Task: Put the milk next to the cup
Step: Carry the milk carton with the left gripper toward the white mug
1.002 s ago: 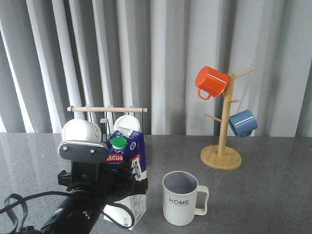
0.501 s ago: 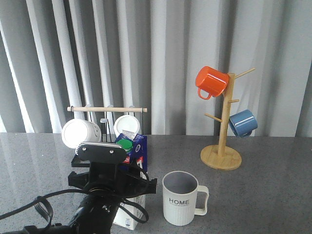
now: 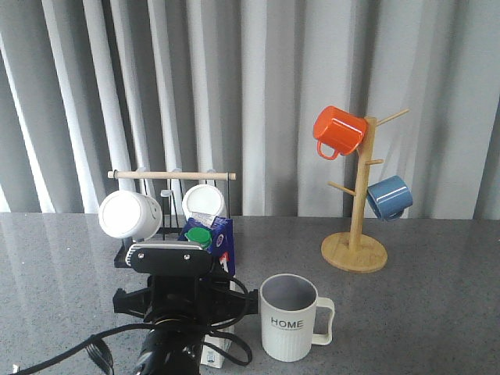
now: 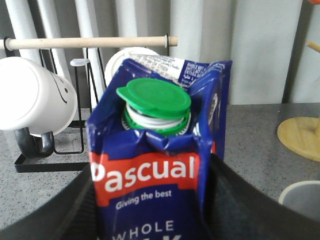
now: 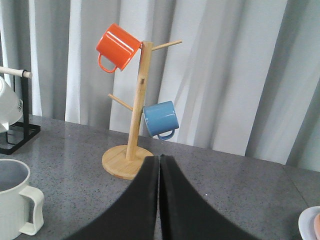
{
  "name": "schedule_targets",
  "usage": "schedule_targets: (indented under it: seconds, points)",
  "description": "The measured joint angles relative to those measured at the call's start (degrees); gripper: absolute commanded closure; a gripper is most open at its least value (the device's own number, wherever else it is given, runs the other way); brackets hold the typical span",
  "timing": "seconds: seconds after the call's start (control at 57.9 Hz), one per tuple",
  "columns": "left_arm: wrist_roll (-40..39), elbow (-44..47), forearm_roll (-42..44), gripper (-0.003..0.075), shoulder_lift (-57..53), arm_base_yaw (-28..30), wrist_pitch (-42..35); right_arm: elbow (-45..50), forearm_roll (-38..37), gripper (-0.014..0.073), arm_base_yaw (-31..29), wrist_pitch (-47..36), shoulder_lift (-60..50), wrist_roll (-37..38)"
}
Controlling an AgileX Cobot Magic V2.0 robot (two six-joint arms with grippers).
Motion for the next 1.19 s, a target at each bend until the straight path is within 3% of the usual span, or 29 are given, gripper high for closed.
schedule_targets:
  seconds: [0.276, 1.192]
  points:
    - [-4.29, -0.13, 0.72, 0.0648, 1.57, -0.04, -2.45, 0.0, 0.02, 0.0597, 0.0, 0.0, 0.0, 0.0]
    - [-4.82, -0.56, 1.54, 0.0648, 2.2, -0.04, -0.99, 0.0, 0.02, 0.0597, 0.0, 0.0, 0.0, 0.0]
